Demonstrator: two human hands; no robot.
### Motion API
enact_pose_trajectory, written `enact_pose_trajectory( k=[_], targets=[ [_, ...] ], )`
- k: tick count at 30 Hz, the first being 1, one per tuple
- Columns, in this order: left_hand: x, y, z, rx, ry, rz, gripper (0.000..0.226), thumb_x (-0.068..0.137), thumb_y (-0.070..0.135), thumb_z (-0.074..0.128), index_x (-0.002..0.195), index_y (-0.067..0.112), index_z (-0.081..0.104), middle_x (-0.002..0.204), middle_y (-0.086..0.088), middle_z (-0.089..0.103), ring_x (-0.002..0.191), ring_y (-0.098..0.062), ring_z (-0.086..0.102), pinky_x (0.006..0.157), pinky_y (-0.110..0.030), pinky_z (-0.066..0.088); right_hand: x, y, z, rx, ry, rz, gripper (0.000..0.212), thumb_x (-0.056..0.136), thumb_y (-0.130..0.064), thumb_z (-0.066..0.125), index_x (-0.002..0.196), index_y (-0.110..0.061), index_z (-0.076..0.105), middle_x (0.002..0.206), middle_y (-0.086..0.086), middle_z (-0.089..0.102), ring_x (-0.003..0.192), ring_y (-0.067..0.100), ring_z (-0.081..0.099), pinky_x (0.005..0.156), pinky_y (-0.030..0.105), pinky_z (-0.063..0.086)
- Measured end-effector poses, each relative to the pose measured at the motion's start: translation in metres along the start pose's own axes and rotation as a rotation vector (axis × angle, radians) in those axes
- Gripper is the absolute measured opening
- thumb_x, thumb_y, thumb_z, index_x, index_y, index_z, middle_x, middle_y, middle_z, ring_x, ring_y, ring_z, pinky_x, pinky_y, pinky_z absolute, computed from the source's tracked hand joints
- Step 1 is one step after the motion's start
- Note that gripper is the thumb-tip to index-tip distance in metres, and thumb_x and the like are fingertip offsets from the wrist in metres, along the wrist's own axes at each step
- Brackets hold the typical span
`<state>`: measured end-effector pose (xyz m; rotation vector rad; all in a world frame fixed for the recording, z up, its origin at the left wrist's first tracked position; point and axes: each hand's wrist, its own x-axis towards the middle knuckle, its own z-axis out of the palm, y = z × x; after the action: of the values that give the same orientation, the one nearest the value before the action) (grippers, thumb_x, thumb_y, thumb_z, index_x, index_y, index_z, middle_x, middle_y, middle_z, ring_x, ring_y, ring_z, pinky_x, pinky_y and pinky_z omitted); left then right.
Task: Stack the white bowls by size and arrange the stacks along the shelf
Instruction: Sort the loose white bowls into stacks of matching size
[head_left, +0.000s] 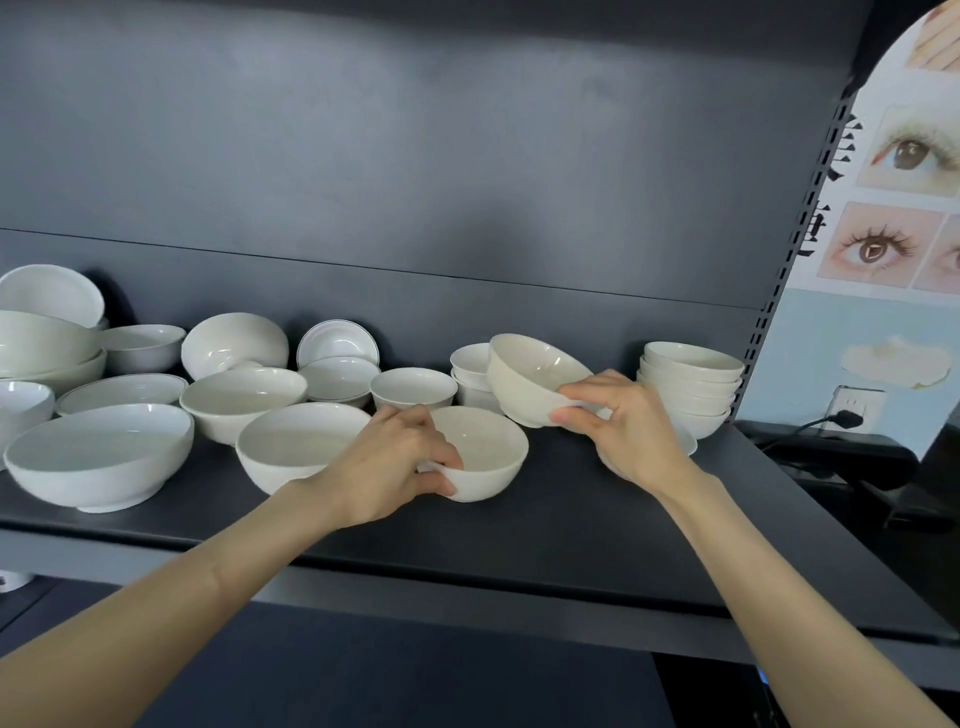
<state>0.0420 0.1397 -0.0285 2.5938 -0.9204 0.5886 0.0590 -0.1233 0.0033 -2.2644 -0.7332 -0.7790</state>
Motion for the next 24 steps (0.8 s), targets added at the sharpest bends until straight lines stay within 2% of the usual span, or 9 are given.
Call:
enact_pose_trajectory(
  k=[2,4,8,10,12,14,16,19,24],
  targets=[
    [0.008,0.006,0.004,-0.048,-0.028,-0.004,0.016,0.082,0.034,0.072,0.096,0.025,0.075,0.083,0.019,0.055,0.093,-0.003,0.039,0.092,-0.025,0.031,0.002,-0.003,-0.003,0.023,-0.001,-0.016,0.009,0.083,-0.015,0.072,0.083,-0.006,0.073,0.078,0.005,0.069,0.08,0.024,0.049,0.075,0.026,0.042],
    [0.013,0.011,0.009,-0.116,-0.009,-0.032,0.018,0.081,0.027,0.075,0.098,0.022,0.075,0.086,0.011,0.059,0.096,-0.007,0.045,0.091,-0.029,0.04,0.002,-0.005,-0.004,0.033,-0.005,-0.032,0.009,0.083,-0.017,0.072,0.084,-0.008,0.074,0.079,0.002,0.07,0.081,0.024,0.051,0.075,0.025,0.042],
    [0.013,0.012,0.027,-0.171,0.126,-0.026,0.028,0.075,0.017,0.08,0.1,0.012,0.071,0.095,0.012,0.056,0.096,-0.015,0.051,0.088,-0.039,0.048,0.0,-0.003,-0.001,0.02,-0.04,-0.058,0.012,0.083,-0.019,0.071,0.082,-0.007,0.072,0.074,0.005,0.067,0.08,0.032,0.05,0.075,0.038,0.045],
    [0.01,0.012,0.033,-0.207,0.191,-0.134,0.046,0.071,0.02,0.083,0.11,0.009,0.061,0.109,0.007,0.047,0.104,-0.015,0.048,0.098,-0.033,0.043,-0.001,-0.003,0.002,0.031,-0.052,-0.069,0.013,0.082,-0.021,0.071,0.083,-0.008,0.073,0.074,0.004,0.067,0.079,0.033,0.051,0.074,0.039,0.046],
    [0.008,0.011,0.038,-0.319,0.185,-0.251,0.068,0.067,0.023,0.087,0.121,0.011,0.048,0.121,0.003,0.04,0.113,-0.015,0.047,0.103,-0.03,0.042,-0.003,-0.003,0.007,0.049,-0.064,-0.076,0.014,0.08,-0.019,0.072,0.087,-0.008,0.075,0.074,-0.002,0.067,0.08,0.031,0.053,0.077,0.034,0.046],
    [0.008,0.013,0.038,-0.475,0.141,-0.349,0.087,0.062,0.024,0.089,0.132,0.014,0.039,0.13,0.003,0.04,0.117,-0.014,0.049,0.102,-0.031,0.045,-0.006,-0.002,0.012,0.058,-0.088,-0.097,0.017,0.08,-0.02,0.07,0.09,-0.008,0.076,0.073,-0.019,0.061,0.08,0.027,0.052,0.076,0.022,0.042],
    [0.011,0.013,0.038,-0.628,0.084,-0.422,0.1,0.061,0.021,0.09,0.142,0.017,0.031,0.128,0.008,0.048,0.117,-0.011,0.052,0.1,-0.028,0.047,-0.007,-0.001,0.015,0.063,-0.119,-0.108,0.019,0.08,-0.024,0.067,0.089,-0.009,0.075,0.07,-0.026,0.056,0.078,0.023,0.049,0.075,0.02,0.04],
    [0.013,0.013,0.042,-0.743,0.005,-0.483,0.102,0.064,0.014,0.088,0.145,0.017,0.025,0.113,0.021,0.053,0.109,-0.004,0.056,0.091,-0.018,0.048,-0.011,0.001,0.017,0.075,-0.159,-0.111,0.019,0.083,-0.026,0.064,0.088,-0.01,0.074,0.069,-0.023,0.055,0.077,0.018,0.046,0.074,0.021,0.041],
    [0.016,0.005,0.046,-0.892,0.001,-0.518,0.089,0.065,0.008,0.087,0.139,0.012,0.038,0.126,0.003,0.059,0.109,-0.005,0.061,0.087,-0.019,0.053,-0.016,0.001,0.017,0.071,-0.201,-0.112,0.024,0.086,-0.025,0.062,0.095,-0.006,0.074,0.075,0.004,0.066,0.078,0.029,0.05,0.075,0.03,0.043]
  ],
)
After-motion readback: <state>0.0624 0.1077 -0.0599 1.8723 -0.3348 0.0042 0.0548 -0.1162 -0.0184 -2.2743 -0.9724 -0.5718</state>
